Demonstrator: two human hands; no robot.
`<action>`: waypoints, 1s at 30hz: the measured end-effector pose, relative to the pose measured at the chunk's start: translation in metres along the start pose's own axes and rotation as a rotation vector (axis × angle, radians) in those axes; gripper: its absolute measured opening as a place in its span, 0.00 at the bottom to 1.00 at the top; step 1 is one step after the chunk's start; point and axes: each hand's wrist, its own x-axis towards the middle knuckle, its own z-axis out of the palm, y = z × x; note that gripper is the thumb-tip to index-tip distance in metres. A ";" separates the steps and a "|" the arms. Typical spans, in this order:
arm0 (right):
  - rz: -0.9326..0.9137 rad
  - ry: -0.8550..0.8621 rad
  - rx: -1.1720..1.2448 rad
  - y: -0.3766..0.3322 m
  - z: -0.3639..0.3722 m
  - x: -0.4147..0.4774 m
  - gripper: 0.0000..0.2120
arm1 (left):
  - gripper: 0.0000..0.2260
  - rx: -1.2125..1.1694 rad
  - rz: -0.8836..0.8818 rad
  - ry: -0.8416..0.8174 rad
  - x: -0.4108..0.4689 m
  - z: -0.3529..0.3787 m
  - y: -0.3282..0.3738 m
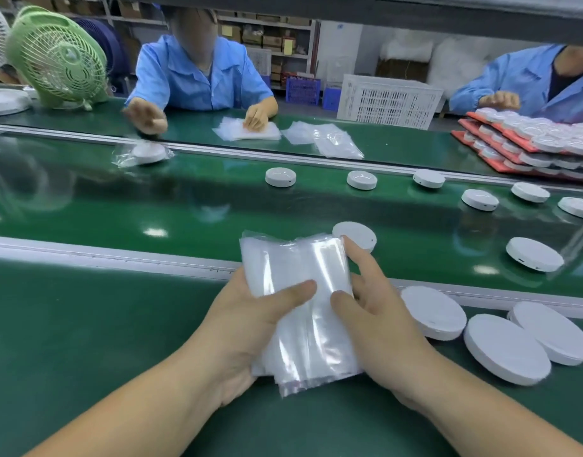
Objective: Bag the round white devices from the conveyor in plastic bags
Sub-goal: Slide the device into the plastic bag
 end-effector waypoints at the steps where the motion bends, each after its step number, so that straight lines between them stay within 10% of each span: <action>1: -0.014 0.013 -0.013 0.000 0.003 -0.001 0.32 | 0.18 0.012 0.017 0.012 0.000 0.000 -0.002; 13: -0.065 0.074 0.014 0.002 0.005 0.002 0.37 | 0.18 0.087 0.174 0.059 -0.004 0.003 -0.007; 20: 0.146 0.074 0.421 0.007 -0.003 0.010 0.44 | 0.14 -0.052 0.149 0.072 -0.007 0.006 -0.008; 25: 0.007 0.008 0.291 -0.001 0.005 0.017 0.17 | 0.14 -0.159 0.149 0.115 -0.016 0.007 0.000; 30: -0.056 -0.031 0.114 -0.035 0.022 0.042 0.13 | 0.16 -0.001 0.229 0.143 -0.027 -0.015 0.026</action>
